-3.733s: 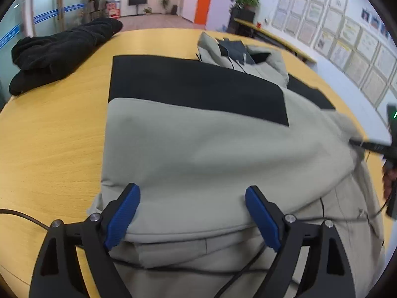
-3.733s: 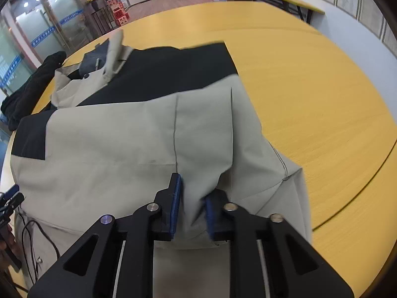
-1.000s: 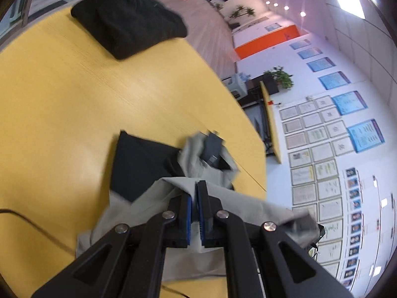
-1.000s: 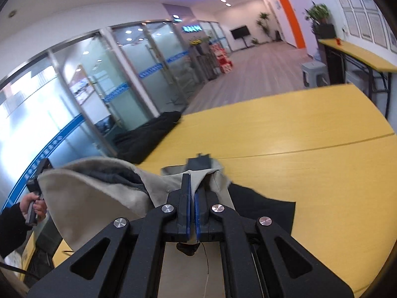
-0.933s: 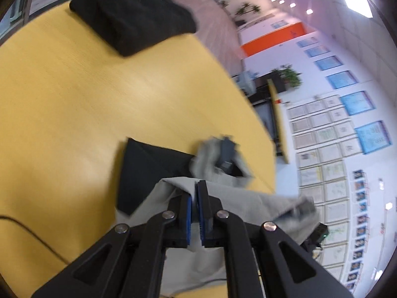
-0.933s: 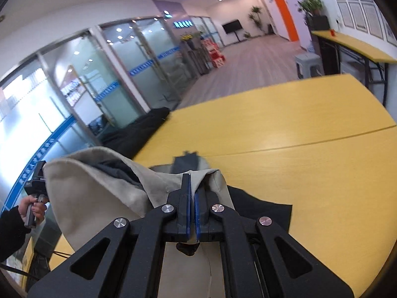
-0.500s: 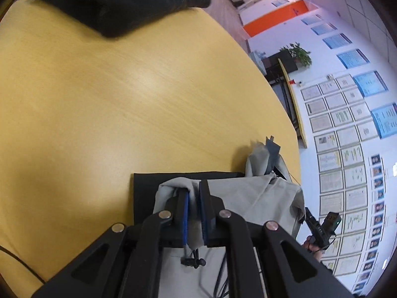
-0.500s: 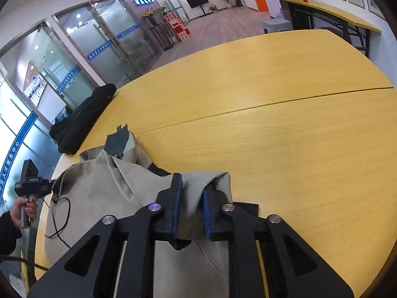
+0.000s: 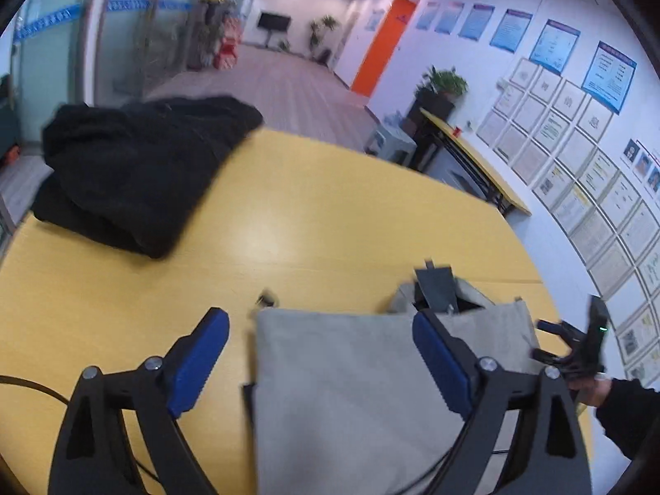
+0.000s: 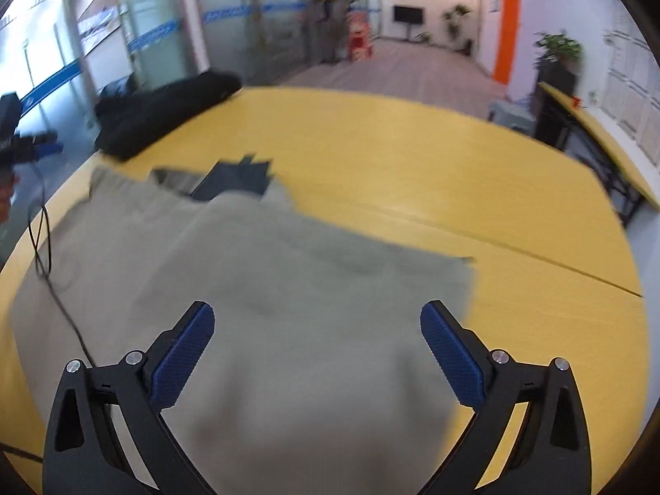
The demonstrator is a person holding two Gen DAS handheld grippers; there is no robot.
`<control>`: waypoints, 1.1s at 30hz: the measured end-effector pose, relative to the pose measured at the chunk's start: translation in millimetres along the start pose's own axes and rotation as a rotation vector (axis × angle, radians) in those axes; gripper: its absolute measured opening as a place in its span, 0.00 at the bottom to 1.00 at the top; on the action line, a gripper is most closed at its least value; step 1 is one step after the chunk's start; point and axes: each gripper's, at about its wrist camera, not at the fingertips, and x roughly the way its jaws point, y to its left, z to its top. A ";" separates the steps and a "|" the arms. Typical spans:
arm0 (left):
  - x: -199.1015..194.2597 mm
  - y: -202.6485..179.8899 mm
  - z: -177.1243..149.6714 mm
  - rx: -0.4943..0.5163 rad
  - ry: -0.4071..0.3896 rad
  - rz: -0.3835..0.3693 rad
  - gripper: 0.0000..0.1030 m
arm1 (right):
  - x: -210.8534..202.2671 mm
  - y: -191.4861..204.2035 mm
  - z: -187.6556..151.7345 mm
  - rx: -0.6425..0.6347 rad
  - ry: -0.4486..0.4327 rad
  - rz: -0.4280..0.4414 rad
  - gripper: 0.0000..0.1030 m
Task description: Fold clothes
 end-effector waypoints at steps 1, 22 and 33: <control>13.8 -7.1 -5.4 0.039 0.038 -0.010 0.91 | 15.0 -0.3 -2.1 0.005 0.028 -0.020 0.95; 1.0 -147.4 -49.0 0.999 0.132 -0.135 0.86 | -183.7 38.3 -286.9 1.009 0.014 0.032 0.99; 135.3 -214.2 -124.9 1.296 0.352 -0.368 0.78 | -148.6 17.4 -269.9 1.066 -0.199 -0.038 0.59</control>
